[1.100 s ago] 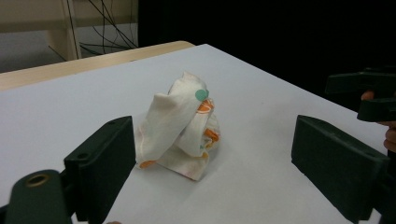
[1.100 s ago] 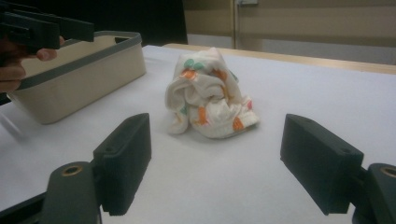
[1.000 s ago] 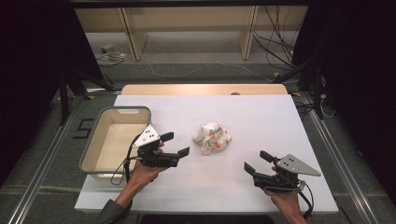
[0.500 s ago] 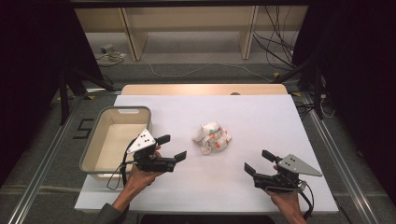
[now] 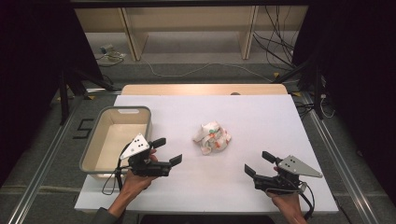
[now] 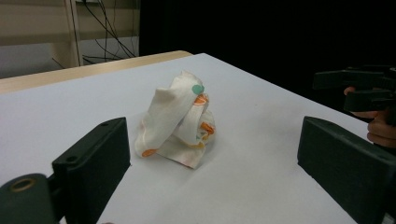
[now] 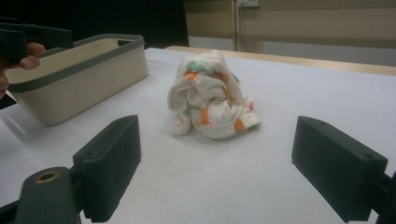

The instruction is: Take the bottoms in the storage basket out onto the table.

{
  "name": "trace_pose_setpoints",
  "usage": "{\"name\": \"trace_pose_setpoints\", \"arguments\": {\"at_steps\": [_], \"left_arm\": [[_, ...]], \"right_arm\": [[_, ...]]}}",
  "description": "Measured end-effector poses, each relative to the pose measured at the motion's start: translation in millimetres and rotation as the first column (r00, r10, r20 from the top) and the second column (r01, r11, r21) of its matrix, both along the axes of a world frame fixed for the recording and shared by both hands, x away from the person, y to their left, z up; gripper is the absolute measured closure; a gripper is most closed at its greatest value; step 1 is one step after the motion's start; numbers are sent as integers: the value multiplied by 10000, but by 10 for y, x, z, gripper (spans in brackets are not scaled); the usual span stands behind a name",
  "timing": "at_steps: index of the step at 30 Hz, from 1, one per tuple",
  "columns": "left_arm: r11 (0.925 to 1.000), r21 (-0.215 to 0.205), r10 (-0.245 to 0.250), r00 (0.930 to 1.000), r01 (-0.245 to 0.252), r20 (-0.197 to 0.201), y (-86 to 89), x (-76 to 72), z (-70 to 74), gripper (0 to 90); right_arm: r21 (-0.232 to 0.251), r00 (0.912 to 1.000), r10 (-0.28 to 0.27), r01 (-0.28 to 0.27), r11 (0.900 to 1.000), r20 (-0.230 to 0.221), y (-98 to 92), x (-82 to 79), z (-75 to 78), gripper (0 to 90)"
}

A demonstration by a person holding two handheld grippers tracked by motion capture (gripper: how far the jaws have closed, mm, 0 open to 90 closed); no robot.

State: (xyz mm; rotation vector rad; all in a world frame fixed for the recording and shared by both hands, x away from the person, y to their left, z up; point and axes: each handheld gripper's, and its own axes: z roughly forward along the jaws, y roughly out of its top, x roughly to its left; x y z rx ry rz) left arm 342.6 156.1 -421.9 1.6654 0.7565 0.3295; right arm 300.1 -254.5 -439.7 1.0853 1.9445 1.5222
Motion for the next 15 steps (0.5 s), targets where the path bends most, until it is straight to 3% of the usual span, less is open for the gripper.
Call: {"name": "trace_pose_setpoints", "arguments": {"at_steps": [7,13,15], "left_arm": [[9998,187,-43,10000,43,-46,32,-73,-41,91],[9998,125,140,9998,-138,-148,96,-126,-88,92],[10000,-44,84,9993,-85,-374,115,-144,-114,92]], "right_arm": [[-9,10000,-89,89,10000,6,-40,-35,-6,166],[61,9997,-258,258,9996,18,-91,-64,-15,168],[-1,9997,-253,253,9997,-12,-90,-73,-23,168]]}}
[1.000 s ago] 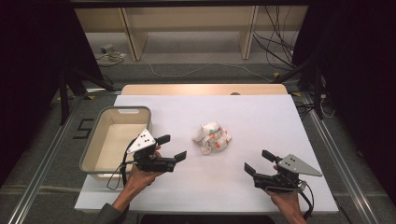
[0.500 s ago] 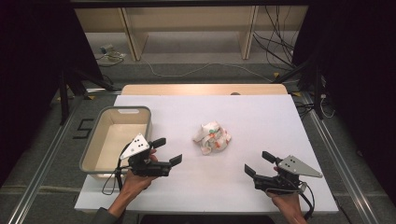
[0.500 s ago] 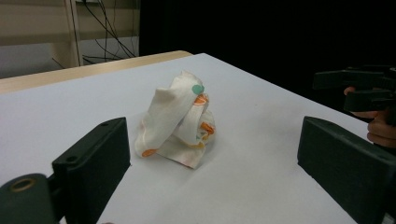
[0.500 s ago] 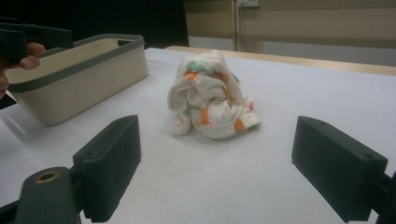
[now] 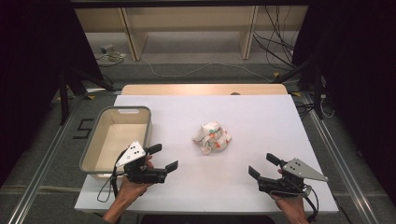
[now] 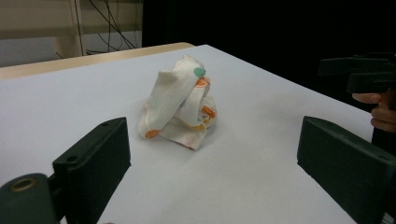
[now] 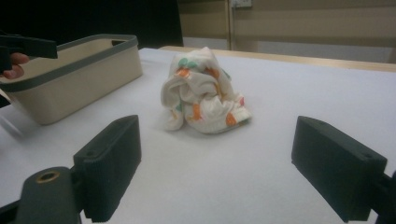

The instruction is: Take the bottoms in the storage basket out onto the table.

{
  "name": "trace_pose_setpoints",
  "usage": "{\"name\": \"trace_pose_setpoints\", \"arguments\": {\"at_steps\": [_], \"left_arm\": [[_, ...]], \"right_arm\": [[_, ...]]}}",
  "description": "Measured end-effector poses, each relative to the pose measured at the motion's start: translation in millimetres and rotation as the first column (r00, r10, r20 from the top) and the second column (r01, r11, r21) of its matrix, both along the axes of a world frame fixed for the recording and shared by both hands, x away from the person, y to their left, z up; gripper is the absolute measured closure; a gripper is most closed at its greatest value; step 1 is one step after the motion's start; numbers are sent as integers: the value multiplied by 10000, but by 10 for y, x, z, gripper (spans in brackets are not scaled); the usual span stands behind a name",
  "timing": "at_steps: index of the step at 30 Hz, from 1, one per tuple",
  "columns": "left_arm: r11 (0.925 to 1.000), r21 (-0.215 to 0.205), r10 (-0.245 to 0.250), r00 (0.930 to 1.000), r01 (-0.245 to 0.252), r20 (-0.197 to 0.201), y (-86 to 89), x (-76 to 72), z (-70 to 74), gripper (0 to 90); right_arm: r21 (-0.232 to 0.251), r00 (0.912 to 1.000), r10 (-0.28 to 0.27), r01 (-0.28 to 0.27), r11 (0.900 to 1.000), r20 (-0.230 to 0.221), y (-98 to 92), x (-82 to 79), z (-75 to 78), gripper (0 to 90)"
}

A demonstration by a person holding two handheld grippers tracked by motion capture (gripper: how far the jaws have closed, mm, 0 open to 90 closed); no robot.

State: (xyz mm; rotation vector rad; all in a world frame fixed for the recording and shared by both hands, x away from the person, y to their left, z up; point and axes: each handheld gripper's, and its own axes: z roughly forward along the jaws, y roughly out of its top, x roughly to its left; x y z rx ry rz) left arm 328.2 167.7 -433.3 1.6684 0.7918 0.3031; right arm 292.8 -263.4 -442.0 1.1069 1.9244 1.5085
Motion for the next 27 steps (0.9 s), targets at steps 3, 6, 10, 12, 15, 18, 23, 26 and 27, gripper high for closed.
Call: {"name": "trace_pose_setpoints", "arguments": {"at_steps": [3,6,10,12,15,18,23,26,27], "left_arm": [[10000,38,-8,9999,8,-136,16,-38,-37,92],[9999,164,49,9998,-46,-176,23,-63,-61,91],[9998,151,134,9997,-131,-205,37,-57,-78,91],[9997,196,167,9995,-162,-267,35,-57,-92,91],[9996,255,131,9996,-124,-253,22,-69,-94,91],[9996,264,143,9998,-139,-156,31,-70,-79,91],[9996,193,200,9997,-198,-137,39,-56,-73,92],[9996,172,203,9998,-201,-83,38,-58,-62,91],[9996,169,206,9997,-204,-90,38,-58,-59,91]], "right_arm": [[-137,10000,31,-31,9999,-16,5,-14,-8,168],[-121,10000,26,-26,9999,-12,-2,-21,-12,168],[-173,10000,7,-8,9999,-34,-18,-36,-21,169],[-214,10000,-17,16,9998,-62,-25,-47,-22,169],[-241,10000,-35,33,9997,-57,-38,-61,-20,169],[-213,10000,-86,85,9997,-17,-54,-71,-18,169],[-154,9999,-139,139,9998,38,-69,-63,-5,170],[-173,9999,-111,112,9998,61,-65,-61,-5,170],[-186,9999,-107,108,9998,51,-64,-62,-3,170]]}}
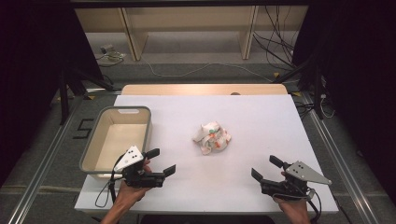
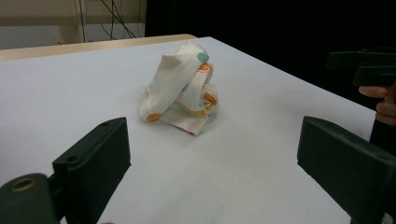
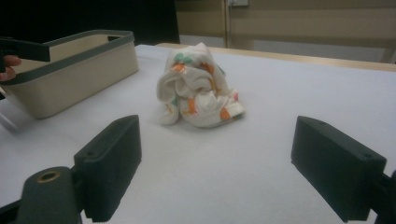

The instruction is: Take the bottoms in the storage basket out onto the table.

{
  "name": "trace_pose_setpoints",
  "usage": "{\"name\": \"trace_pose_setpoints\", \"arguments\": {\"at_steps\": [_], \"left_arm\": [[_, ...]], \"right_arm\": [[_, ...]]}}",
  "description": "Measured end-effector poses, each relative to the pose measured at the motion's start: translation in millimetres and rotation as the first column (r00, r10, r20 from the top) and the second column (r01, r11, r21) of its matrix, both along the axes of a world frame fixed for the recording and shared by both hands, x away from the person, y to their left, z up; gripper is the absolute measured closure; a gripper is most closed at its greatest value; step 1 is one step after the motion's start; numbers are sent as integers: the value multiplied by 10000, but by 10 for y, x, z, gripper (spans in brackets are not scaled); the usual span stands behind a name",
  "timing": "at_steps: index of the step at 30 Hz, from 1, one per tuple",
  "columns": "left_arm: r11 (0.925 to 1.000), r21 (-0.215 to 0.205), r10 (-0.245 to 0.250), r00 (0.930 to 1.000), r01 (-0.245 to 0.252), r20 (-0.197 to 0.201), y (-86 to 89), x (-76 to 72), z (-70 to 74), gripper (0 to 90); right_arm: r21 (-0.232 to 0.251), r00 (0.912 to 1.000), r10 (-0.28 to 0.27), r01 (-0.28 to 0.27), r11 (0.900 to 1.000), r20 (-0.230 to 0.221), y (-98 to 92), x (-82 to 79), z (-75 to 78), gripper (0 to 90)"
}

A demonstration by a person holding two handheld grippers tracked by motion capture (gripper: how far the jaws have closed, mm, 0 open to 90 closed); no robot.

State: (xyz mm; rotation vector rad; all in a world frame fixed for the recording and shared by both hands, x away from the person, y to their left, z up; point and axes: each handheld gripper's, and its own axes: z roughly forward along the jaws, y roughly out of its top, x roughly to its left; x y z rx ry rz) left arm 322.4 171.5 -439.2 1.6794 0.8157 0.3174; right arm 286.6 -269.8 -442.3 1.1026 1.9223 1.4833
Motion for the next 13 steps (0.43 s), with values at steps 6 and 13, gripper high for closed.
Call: {"name": "trace_pose_setpoints", "arguments": {"at_steps": [6,13], "left_arm": [[9999,-91,78,9999,-78,87,15,8,17,92],[9999,-99,107,9999,-106,102,19,12,25,92]], "right_arm": [[38,10000,12,-12,10000,41,3,5,10,171],[79,10000,-23,23,10000,61,-3,8,10,171]]}}
